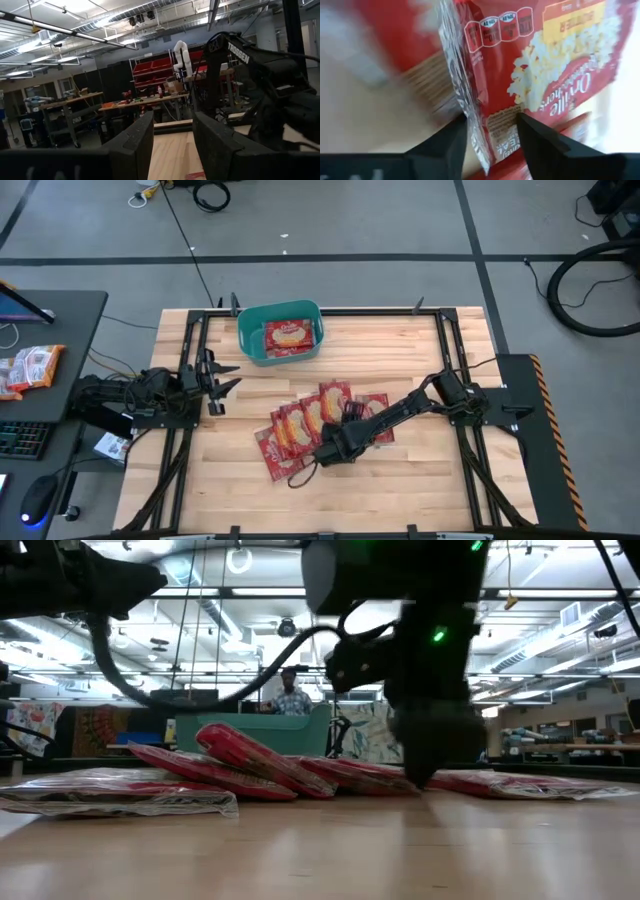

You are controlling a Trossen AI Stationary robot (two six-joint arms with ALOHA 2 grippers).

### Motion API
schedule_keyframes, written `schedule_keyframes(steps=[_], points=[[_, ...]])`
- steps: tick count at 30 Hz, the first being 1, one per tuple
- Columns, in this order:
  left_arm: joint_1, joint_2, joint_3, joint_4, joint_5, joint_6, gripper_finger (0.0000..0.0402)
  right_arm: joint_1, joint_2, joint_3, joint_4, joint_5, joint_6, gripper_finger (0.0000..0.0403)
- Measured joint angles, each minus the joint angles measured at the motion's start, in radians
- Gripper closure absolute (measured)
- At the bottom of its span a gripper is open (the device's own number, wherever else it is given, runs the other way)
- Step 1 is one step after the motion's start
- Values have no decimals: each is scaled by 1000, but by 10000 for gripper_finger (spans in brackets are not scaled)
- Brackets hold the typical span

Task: Sort popcorn bags into baskets
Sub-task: Put the red popcorn bag into the blue container

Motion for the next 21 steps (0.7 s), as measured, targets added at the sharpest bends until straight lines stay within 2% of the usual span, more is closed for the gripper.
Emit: schedule_keyframes(steps=[4,11,21], points=[[0,0,0,0,0,0,260,-16,1,-1,15,29,2,284],[0,0,0,0,0,0,260,-24,1,2,34,-8,1,392],[0,0,0,-1,-4,0,260,-33,0,79,-23,1,-6,395]])
